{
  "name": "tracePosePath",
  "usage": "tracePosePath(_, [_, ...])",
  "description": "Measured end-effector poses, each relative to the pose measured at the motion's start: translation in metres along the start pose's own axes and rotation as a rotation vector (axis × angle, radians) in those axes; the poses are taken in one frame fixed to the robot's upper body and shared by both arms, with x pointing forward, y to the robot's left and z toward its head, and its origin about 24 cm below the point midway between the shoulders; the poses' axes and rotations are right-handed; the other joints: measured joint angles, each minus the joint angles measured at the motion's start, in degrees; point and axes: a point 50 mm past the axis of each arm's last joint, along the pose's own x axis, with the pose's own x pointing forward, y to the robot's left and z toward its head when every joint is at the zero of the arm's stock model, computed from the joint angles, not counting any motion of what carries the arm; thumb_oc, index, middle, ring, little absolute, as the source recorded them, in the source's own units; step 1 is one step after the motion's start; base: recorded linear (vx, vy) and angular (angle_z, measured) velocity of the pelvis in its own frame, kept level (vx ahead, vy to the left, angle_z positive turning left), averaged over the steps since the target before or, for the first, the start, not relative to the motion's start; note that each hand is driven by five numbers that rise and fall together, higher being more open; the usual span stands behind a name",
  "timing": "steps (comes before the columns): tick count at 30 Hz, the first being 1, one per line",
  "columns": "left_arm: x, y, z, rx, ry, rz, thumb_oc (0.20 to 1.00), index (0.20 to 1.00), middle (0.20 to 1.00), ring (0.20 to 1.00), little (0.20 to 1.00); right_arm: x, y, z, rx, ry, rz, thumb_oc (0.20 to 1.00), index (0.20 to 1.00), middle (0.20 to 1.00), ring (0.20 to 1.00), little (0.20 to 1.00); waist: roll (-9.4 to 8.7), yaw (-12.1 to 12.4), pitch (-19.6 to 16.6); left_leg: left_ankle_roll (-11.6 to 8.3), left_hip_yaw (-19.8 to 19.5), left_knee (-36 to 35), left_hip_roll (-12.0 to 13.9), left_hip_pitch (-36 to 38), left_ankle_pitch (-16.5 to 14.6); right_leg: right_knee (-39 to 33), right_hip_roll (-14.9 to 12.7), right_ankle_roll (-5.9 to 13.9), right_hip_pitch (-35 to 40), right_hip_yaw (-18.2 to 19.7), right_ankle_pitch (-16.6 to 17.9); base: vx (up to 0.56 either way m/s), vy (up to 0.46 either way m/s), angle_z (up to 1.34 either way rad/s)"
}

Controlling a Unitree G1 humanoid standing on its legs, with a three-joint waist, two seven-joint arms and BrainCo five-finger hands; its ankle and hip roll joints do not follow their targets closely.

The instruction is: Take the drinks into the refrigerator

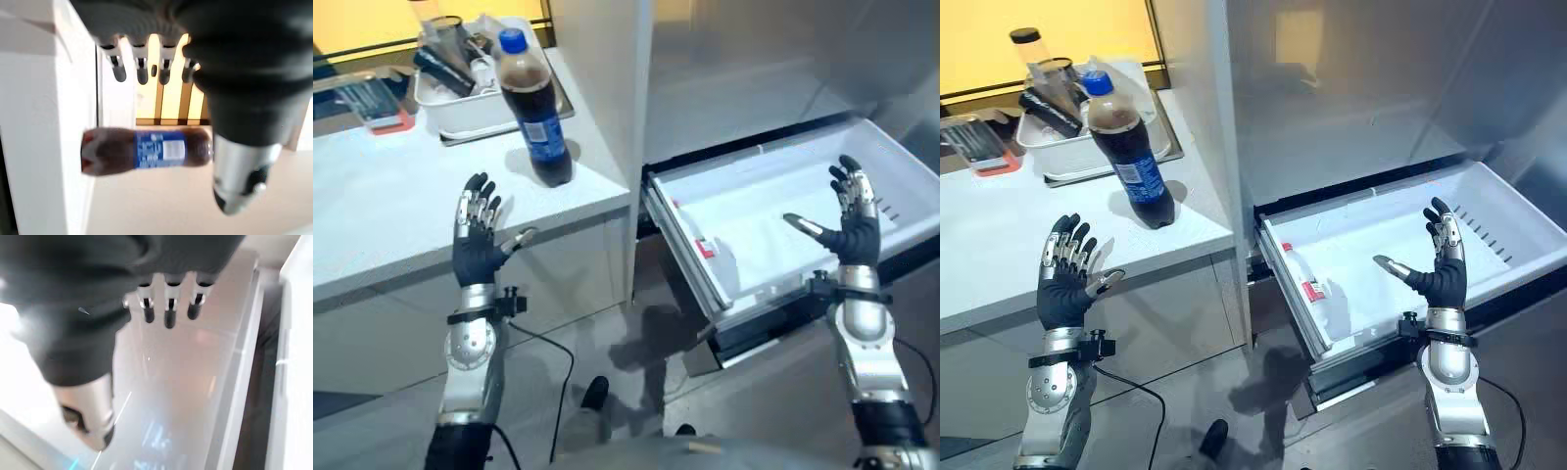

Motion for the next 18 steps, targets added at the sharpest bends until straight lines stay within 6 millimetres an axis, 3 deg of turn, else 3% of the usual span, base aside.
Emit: tracePosePath(18, [0.0011, 0.0000, 0.0005, 0.000, -0.004, 0.005, 1.000, 1.000, 1.000, 1.000, 1.000, 0.0026, 0.0005, 0.0016, 0.007, -0.011, -0.015, 1.000, 1.000, 1.000, 1.000, 1.000, -0.93, -0.34, 0.42, 0.38, 1.82, -0.28, 0.24, 1.03, -0.13, 0.91, -0.62, 0.07, -0.49, 1.63, -0.29, 0.01, 0.004, -0.06])
